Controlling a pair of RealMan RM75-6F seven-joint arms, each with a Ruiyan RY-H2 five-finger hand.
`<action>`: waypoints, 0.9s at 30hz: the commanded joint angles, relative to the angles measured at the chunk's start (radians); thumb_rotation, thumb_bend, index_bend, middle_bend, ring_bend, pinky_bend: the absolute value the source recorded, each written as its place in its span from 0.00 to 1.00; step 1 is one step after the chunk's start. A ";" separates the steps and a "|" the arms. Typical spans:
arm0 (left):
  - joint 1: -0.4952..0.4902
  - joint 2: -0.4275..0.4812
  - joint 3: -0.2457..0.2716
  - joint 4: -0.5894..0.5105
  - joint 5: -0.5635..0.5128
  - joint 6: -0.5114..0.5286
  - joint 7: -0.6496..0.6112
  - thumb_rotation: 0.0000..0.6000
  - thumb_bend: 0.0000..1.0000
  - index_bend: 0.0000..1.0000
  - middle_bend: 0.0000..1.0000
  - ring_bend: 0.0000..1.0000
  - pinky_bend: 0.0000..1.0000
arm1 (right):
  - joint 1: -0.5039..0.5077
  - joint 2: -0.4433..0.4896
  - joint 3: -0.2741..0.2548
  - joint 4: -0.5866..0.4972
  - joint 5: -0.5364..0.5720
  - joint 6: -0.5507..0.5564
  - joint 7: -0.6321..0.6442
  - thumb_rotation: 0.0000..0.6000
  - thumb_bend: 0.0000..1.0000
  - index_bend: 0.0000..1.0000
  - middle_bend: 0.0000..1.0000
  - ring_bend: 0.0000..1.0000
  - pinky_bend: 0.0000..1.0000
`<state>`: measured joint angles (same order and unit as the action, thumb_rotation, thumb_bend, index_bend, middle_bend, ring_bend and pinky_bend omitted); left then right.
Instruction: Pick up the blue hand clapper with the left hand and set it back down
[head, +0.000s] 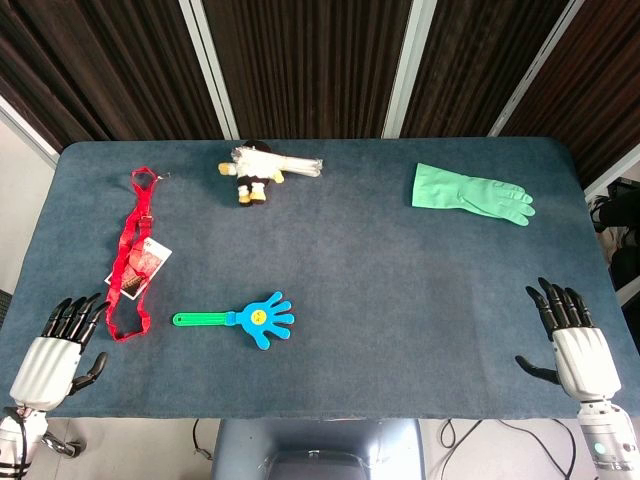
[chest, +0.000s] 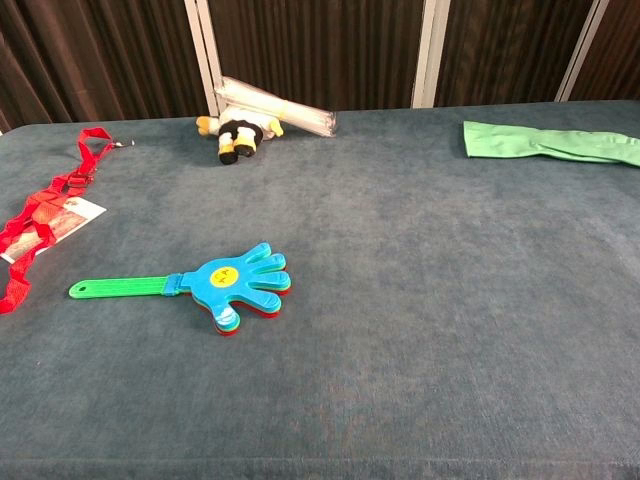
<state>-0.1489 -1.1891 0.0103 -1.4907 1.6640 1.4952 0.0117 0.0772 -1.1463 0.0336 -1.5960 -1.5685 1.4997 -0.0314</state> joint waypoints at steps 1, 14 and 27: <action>-0.005 -0.003 0.002 0.000 0.003 -0.006 0.003 1.00 0.41 0.00 0.00 0.00 0.00 | 0.000 0.002 -0.001 -0.001 0.001 -0.002 0.002 1.00 0.15 0.00 0.00 0.00 0.00; -0.117 -0.217 -0.005 0.162 0.092 -0.065 -0.139 1.00 0.41 0.10 0.00 0.00 0.00 | -0.006 0.022 -0.010 -0.019 -0.015 0.004 0.026 1.00 0.15 0.00 0.00 0.00 0.00; -0.275 -0.378 -0.043 0.288 -0.024 -0.326 -0.224 1.00 0.40 0.23 0.00 0.00 0.00 | 0.012 0.029 -0.021 -0.029 -0.007 -0.048 0.058 1.00 0.15 0.00 0.00 0.00 0.00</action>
<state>-0.4018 -1.5471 -0.0227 -1.2138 1.6635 1.1980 -0.2146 0.0889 -1.1176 0.0125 -1.6243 -1.5764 1.4525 0.0259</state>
